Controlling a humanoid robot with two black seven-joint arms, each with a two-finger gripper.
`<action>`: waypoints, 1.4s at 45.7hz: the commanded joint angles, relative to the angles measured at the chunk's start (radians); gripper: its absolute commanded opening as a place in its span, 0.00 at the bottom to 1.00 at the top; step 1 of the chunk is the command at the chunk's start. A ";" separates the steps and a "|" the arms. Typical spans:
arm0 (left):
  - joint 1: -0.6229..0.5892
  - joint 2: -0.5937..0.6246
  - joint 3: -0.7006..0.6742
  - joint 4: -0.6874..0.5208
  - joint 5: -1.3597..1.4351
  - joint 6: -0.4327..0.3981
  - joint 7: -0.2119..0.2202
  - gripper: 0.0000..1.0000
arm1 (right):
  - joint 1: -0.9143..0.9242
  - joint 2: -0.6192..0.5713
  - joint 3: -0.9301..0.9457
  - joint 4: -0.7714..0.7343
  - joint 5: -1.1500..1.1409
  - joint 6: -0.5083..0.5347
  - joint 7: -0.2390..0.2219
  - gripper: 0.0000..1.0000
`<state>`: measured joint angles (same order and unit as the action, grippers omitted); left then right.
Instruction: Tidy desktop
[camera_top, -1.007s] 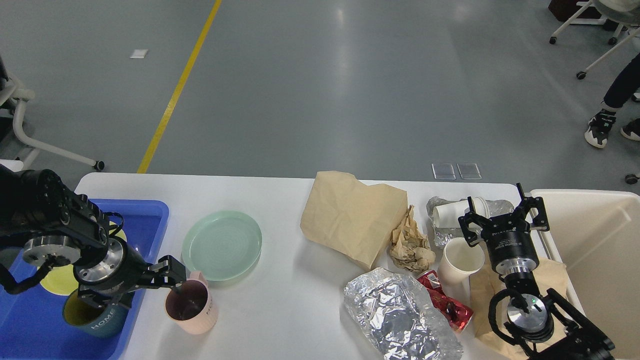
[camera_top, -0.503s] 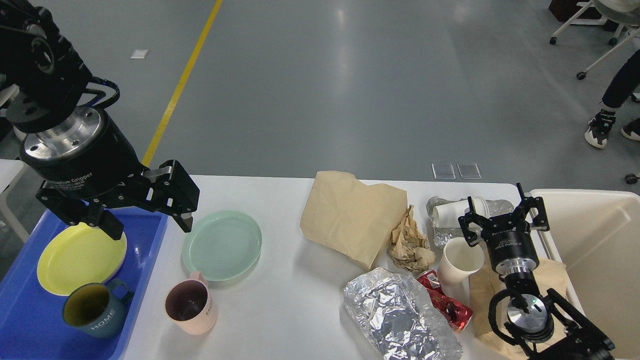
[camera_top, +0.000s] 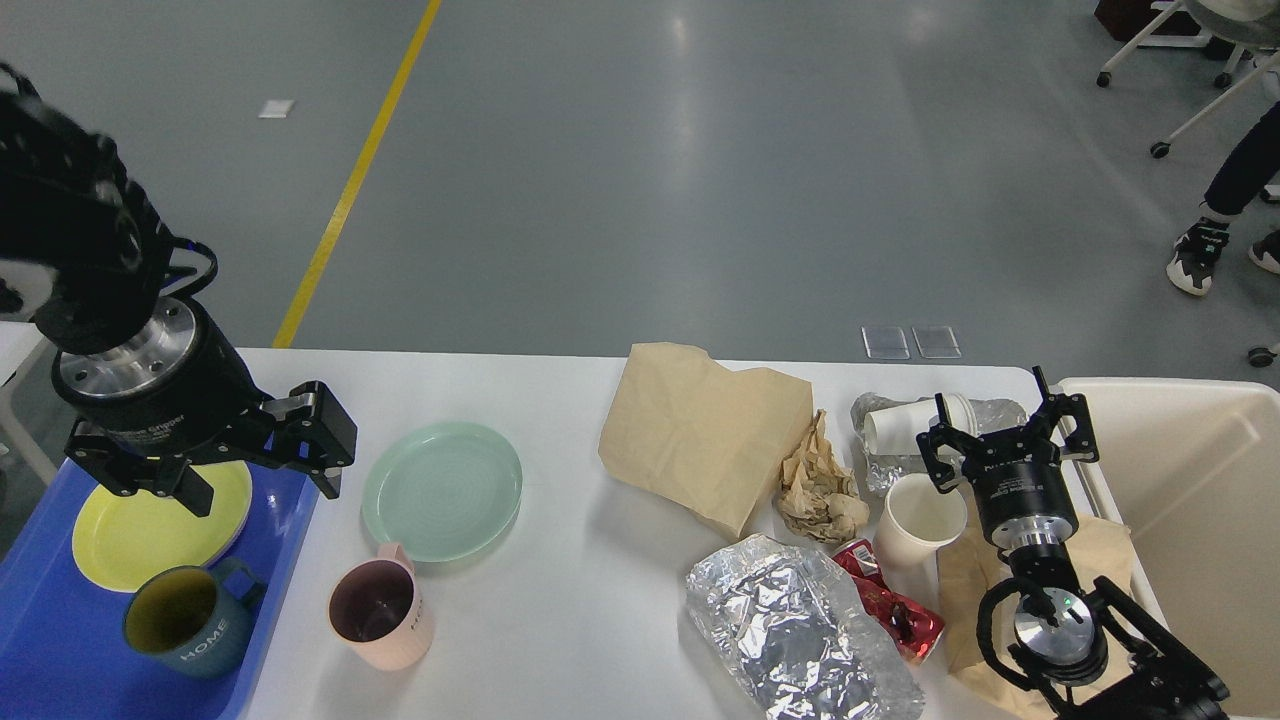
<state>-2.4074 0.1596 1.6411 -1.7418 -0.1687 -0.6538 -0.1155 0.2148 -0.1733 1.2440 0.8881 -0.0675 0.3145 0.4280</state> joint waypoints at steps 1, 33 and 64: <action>0.207 0.041 -0.003 0.008 -0.002 0.230 0.002 0.93 | 0.000 0.000 0.000 0.000 0.000 0.000 0.000 1.00; 0.714 0.130 -0.161 0.261 -0.011 0.396 0.003 0.93 | 0.000 0.000 0.000 0.000 0.000 0.000 0.000 1.00; 0.870 0.087 -0.236 0.358 -0.014 0.557 0.004 0.91 | 0.000 0.000 0.000 0.000 0.000 0.000 0.000 1.00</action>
<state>-1.5513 0.2500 1.4312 -1.3836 -0.1840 -0.1189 -0.1105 0.2148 -0.1733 1.2438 0.8882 -0.0675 0.3145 0.4280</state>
